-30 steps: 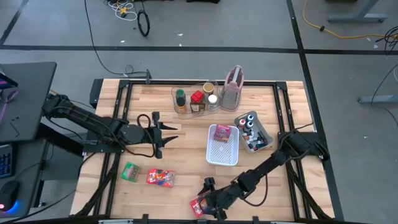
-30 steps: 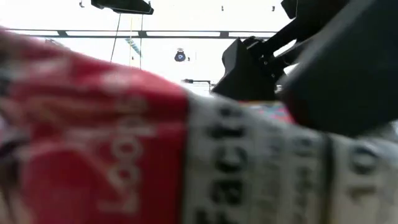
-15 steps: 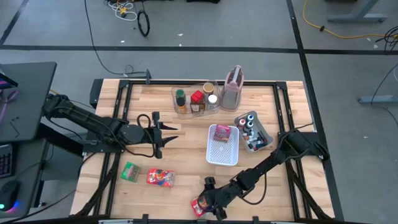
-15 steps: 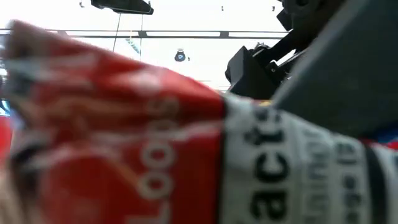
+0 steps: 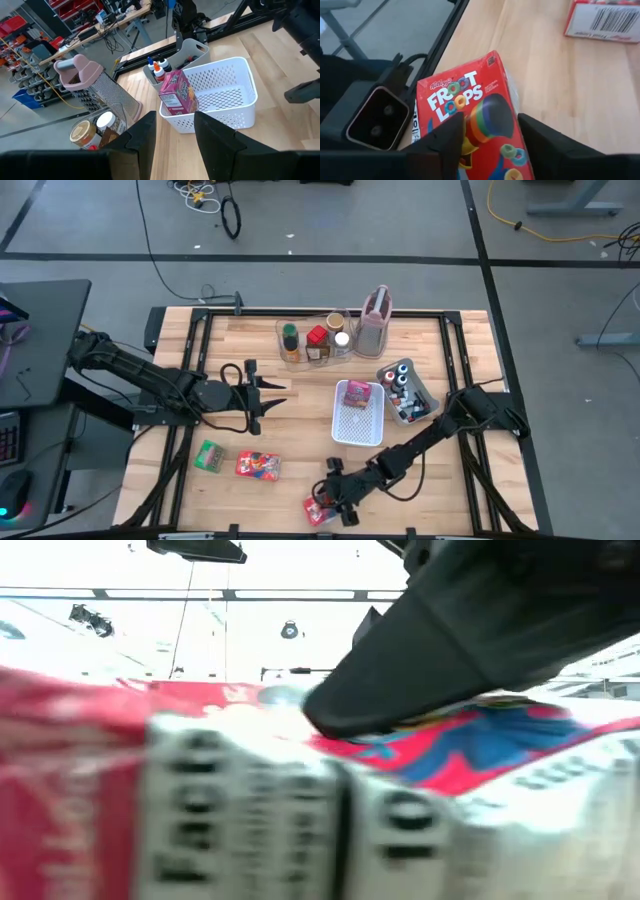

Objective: Pick & Place Kitchen Items
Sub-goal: Put the red cereal box into the white bin

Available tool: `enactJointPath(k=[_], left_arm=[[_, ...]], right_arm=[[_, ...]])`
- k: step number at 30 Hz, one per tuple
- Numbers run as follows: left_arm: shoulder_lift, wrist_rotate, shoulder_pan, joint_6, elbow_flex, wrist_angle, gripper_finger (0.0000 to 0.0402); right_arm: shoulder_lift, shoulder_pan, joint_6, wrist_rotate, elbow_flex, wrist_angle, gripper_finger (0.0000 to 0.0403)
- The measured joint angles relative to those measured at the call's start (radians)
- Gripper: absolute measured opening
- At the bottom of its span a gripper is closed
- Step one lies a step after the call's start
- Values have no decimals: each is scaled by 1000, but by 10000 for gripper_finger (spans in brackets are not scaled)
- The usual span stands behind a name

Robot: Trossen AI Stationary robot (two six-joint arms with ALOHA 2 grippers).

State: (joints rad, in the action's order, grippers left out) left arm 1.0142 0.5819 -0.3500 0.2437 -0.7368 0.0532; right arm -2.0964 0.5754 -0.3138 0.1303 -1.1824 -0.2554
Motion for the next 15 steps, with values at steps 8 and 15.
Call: enactJointPath(k=[8, 15], left_arm=[[0, 0, 0, 0, 0, 0, 142], [0, 0, 0, 0, 0, 0, 142]], right_arm=[[13, -21, 8, 11, 2, -15, 138], [49, -46, 25, 22, 3, 4, 75]])
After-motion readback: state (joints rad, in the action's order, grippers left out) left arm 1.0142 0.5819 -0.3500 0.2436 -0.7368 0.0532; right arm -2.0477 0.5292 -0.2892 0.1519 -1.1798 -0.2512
